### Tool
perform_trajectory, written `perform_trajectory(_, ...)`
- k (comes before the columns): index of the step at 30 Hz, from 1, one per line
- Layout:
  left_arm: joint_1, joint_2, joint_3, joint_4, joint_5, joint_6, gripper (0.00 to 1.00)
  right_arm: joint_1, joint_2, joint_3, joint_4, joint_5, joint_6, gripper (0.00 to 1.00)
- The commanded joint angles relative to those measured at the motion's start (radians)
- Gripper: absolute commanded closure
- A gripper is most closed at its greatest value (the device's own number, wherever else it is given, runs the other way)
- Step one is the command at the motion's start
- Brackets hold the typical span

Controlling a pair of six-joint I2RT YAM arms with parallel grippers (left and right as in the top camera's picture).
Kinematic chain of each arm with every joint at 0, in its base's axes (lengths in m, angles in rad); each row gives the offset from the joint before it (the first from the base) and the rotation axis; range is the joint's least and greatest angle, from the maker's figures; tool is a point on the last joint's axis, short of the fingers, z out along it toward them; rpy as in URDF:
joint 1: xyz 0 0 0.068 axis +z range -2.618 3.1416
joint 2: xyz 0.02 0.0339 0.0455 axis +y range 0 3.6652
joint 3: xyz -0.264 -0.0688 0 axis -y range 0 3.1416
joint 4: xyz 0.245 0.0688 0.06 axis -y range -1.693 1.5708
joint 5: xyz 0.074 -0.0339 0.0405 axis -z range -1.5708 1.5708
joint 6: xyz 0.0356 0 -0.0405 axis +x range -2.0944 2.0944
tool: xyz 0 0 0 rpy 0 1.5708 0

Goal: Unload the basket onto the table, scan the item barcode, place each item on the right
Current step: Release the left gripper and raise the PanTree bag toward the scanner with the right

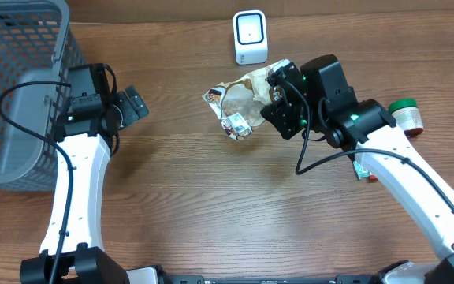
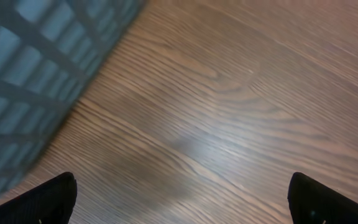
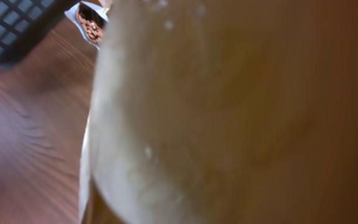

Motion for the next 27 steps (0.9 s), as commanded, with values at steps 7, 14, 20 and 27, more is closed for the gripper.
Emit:
perform_trajectory(7,0.006,0.025,0.003,-0.003,0.000,0.401,0.12,0.029,-0.036,0.007,0.014,0.089,-0.087,0.96)
perform_trajectory(14,0.006,0.025,-0.013,-0.018,0.088,0.481,0.00,0.029,-0.036,0.007,0.012,0.089,-0.085,0.96)
perform_trajectory(20,0.004,0.025,-0.013,-0.018,0.087,0.482,0.00,0.029,-0.036,0.007,0.031,0.089,-0.085,0.96)
perform_trajectory(27,0.004,0.025,-0.013,-0.018,0.087,0.482,0.00,0.029,-0.036,0.070,0.078,0.090,-0.055,0.97)
